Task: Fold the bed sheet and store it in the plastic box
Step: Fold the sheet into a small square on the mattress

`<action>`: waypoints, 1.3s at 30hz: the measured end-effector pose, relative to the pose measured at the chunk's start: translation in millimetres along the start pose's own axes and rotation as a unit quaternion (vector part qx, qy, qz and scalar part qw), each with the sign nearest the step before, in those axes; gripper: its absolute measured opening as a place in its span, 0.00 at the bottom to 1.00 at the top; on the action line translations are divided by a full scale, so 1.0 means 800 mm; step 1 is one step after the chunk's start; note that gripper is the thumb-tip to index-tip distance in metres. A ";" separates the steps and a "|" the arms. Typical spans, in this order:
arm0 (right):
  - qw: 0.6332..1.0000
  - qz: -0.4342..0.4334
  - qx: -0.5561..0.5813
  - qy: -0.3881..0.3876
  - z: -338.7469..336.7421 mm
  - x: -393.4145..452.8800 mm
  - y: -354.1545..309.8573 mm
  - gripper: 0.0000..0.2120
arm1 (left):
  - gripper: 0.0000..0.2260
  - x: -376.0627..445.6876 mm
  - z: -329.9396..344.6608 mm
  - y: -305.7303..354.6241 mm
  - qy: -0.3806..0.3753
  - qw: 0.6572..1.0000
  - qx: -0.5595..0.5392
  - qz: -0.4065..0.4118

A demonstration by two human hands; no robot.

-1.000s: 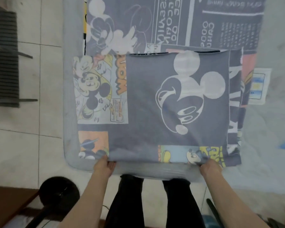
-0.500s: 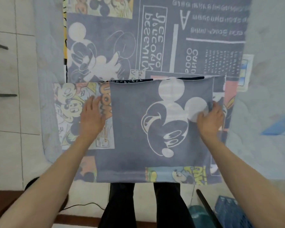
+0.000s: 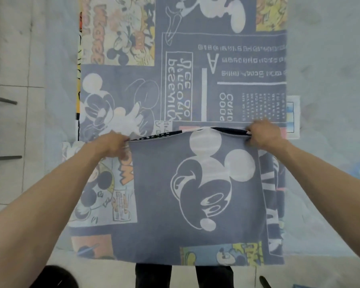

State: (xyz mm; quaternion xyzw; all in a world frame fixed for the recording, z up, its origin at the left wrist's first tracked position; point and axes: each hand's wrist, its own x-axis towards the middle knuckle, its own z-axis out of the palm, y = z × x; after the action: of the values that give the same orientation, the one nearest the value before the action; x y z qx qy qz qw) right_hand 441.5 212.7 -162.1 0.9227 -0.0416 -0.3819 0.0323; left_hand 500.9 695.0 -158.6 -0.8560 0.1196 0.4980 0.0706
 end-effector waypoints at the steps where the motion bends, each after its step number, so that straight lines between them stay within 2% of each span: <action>1: 1.000 -0.007 0.007 -0.003 -0.001 -0.006 0.006 0.16 | 0.20 -0.004 -0.001 -0.010 -0.013 1.000 0.015 -0.002; 3: 0.999 -0.022 -0.003 -0.040 -0.008 -0.021 0.018 0.18 | 0.18 -0.015 -0.005 -0.030 -0.039 0.998 0.040 -0.011; 7: 0.965 -0.049 0.037 -0.255 -0.057 -0.045 0.063 0.11 | 0.18 -0.050 -0.049 -0.054 -0.103 0.995 -0.009 0.009; 8: 0.957 -0.055 0.042 -0.283 -0.077 -0.048 0.078 0.11 | 0.16 -0.063 -0.072 -0.060 -0.118 0.992 -0.038 0.020; 10: 0.957 -0.062 0.032 -0.281 -0.130 -0.053 0.107 0.10 | 0.08 -0.093 -0.130 -0.074 -0.126 0.986 -0.104 0.044; 11: 0.961 -0.060 0.039 -0.267 -0.158 -0.053 0.119 0.09 | 0.08 -0.103 -0.162 -0.078 -0.110 0.986 -0.118 0.050; 13: 0.976 -0.051 0.066 -0.201 -0.214 -0.041 0.138 0.09 | 0.15 -0.108 -0.230 -0.082 -0.041 0.995 -0.083 0.045; 16: 0.999 -0.016 0.038 -0.017 -0.284 0.005 0.147 0.11 | 0.23 -0.082 -0.321 -0.080 0.126 0.991 0.010 -0.034; 17: 0.998 0.008 0.025 0.053 -0.303 0.022 0.145 0.09 | 0.23 -0.070 -0.345 -0.079 0.200 0.976 0.039 -0.071; 19: 0.977 0.051 0.006 0.207 -0.323 0.056 0.136 0.06 | 0.16 -0.046 -0.378 -0.076 0.365 0.922 0.079 -0.106; 20: 0.957 0.070 0.006 0.280 -0.325 0.073 0.130 0.09 | 0.14 -0.033 -0.385 -0.074 0.432 0.893 0.062 -0.112; 22: 0.912 0.117 0.066 0.388 -0.315 0.096 0.105 0.18 | 0.21 -0.007 -0.382 -0.058 0.525 0.840 -0.052 -0.130; 23: 0.893 0.137 0.120 0.411 -0.303 0.102 0.086 0.23 | 0.23 0.003 -0.371 -0.042 0.547 0.819 -0.109 -0.134; 24: 0.884 0.144 0.167 0.411 -0.287 0.104 0.065 0.27 | 0.25 0.011 -0.353 -0.023 0.546 0.815 -0.149 -0.125; 26: 0.898 0.116 0.203 0.372 -0.236 0.089 0.025 0.31 | 0.29 0.021 -0.288 0.019 0.487 0.849 -0.187 -0.085; 27: 0.907 0.096 0.207 0.353 -0.204 0.072 0.010 0.31 | 0.29 0.019 -0.245 0.039 0.452 0.867 -0.198 -0.068; 29: 0.911 0.072 0.227 0.337 -0.133 0.028 -0.011 0.27 | 0.28 0.001 -0.153 0.070 0.412 0.884 -0.219 -0.044; 32: 0.908 0.104 0.274 0.298 -0.024 -0.053 -0.033 0.23 | 0.27 -0.041 -0.017 0.094 0.367 0.880 -0.285 -0.099; 34: 0.886 0.186 0.322 0.278 0.042 -0.105 -0.048 0.23 | 0.27 -0.072 0.056 0.100 0.345 0.851 -0.354 -0.178; 36: 0.817 0.315 0.424 0.232 0.097 -0.152 -0.061 0.24 | 0.28 -0.098 0.111 0.102 0.316 0.790 -0.448 -0.274; 37: 0.768 0.380 0.478 0.191 0.115 -0.170 -0.069 0.25 | 0.29 -0.105 0.130 0.104 0.291 0.741 -0.506 -0.333; 38: 0.699 0.446 0.540 0.144 0.129 -0.183 -0.078 0.27 | 0.31 -0.110 0.141 0.104 0.256 0.671 -0.574 -0.393; 39: 0.606 0.497 0.613 0.103 0.139 -0.191 -0.087 0.28 | 0.31 -0.112 0.147 0.106 0.212 0.573 -0.658 -0.440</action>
State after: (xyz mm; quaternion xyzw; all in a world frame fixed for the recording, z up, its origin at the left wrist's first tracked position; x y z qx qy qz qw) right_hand 258.5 294.1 -139.8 0.5976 -0.7143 -0.0947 -0.3517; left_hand 336.7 654.1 -138.8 -0.6955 -0.6208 0.1514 -0.3285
